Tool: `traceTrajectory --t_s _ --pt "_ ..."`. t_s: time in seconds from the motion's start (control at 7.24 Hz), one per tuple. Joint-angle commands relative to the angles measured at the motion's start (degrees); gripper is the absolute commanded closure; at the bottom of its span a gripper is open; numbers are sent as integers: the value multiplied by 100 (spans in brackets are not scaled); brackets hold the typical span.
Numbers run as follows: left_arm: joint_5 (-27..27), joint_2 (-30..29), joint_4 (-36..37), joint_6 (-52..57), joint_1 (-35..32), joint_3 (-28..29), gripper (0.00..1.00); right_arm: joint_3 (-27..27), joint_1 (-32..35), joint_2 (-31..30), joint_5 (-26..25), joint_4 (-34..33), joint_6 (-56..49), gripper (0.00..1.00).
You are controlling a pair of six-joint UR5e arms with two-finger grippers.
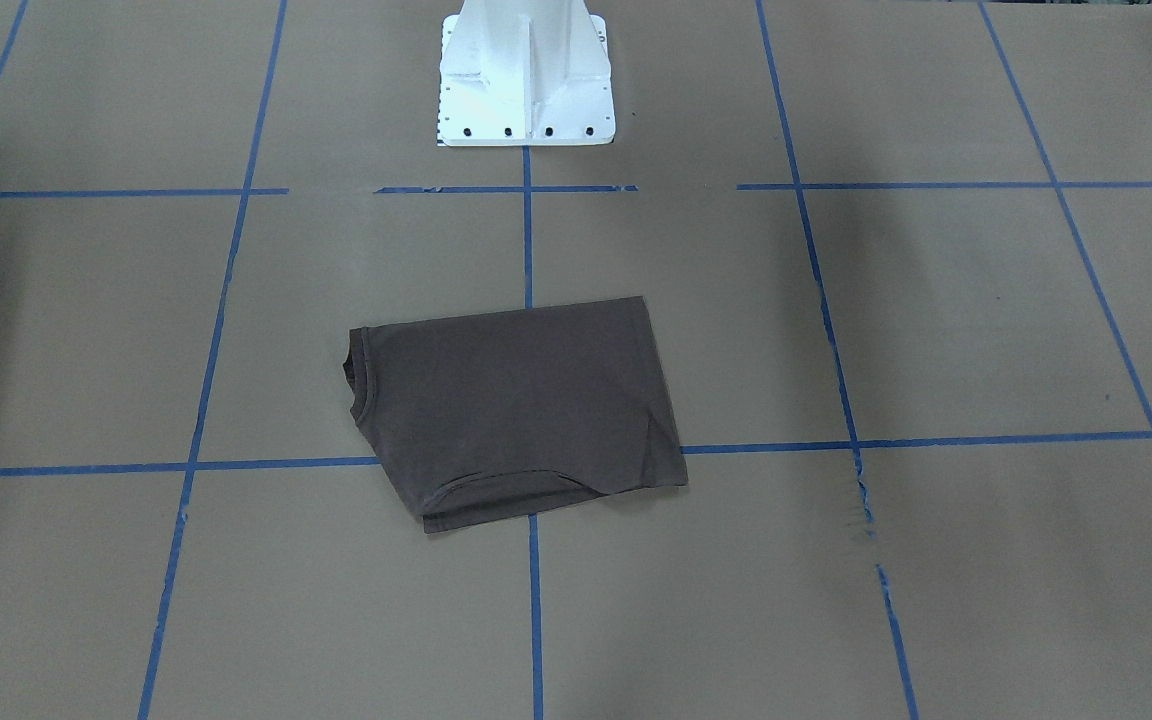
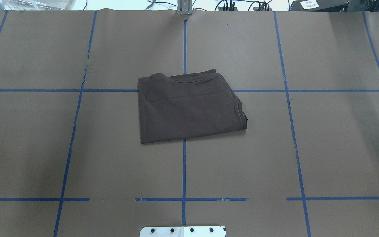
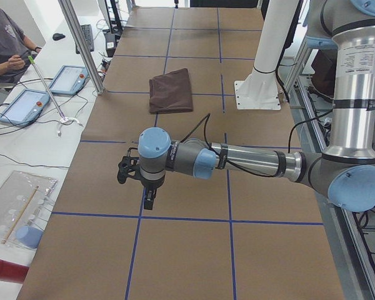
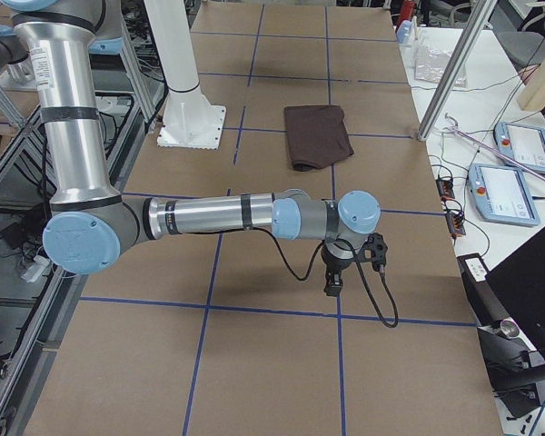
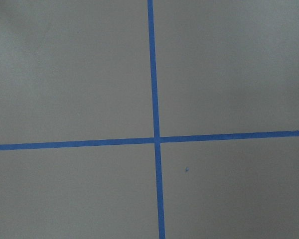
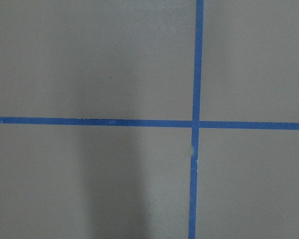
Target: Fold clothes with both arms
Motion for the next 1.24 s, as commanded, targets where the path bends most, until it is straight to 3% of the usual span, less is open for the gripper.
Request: traceTrajectory --t_s 0.0,0.69,1.1 --pt "6 0 1078 808 12 -386 0 -20 -1 -12 61 1 -8 0" --pt "-20 0 1067 918 30 -90 0 -20 -71 -13 35 18 -26 0" --pt "-64 -9 662 884 30 185 0 -20 -107 -13 17 18 -17 0"
